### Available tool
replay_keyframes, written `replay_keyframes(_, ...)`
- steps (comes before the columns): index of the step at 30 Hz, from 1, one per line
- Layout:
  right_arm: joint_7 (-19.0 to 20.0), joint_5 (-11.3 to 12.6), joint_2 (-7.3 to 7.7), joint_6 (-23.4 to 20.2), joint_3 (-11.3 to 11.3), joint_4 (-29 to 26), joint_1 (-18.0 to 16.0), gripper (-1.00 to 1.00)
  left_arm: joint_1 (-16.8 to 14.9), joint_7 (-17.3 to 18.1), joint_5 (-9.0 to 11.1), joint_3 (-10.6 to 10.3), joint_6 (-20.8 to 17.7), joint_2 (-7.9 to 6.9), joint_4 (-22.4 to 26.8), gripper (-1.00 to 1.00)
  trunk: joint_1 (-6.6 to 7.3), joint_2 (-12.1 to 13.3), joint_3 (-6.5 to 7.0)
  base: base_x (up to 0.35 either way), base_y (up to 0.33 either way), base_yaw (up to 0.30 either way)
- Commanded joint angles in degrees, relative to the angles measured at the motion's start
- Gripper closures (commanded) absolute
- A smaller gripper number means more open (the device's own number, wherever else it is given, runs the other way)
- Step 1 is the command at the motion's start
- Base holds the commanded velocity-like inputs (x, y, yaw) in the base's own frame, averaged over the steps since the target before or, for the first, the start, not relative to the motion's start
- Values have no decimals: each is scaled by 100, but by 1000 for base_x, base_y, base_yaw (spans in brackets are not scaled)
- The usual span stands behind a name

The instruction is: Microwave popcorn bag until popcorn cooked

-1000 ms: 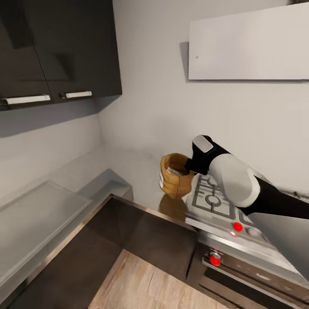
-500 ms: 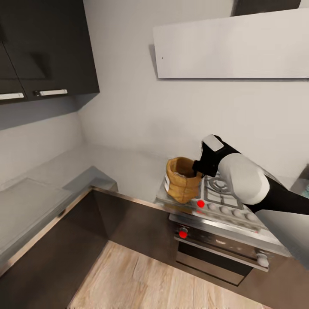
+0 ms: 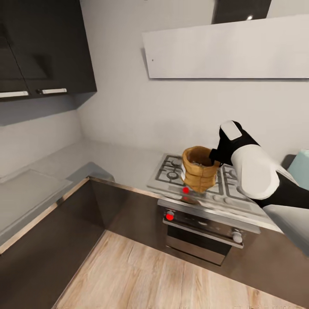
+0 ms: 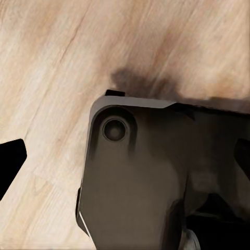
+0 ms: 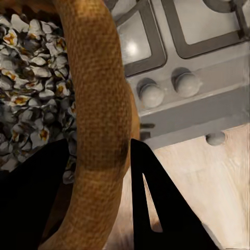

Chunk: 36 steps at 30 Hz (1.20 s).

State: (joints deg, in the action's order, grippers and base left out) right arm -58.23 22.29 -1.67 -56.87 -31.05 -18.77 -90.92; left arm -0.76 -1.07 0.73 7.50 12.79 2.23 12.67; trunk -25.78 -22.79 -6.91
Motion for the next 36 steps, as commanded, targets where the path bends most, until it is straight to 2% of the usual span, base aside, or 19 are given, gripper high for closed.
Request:
replay_keyframes(1,-55,65,4,-52,2,-12,-4,100,-4,-8,11,15,19,1,-1,-100,0,-12,-13,-306,-181,0)
replay_keyframes(17,-7,48,18,-313,61,-128,80,100,-4,-8,13,22,16,-16,-1,-100,0,-12,-13,-306,-183,0)
replay_keyframes(36,136,57,66,-313,42,-180,83,100,-4,-8,14,22,18,0,-1,-100,0,-12,-13,-306,-182,0)
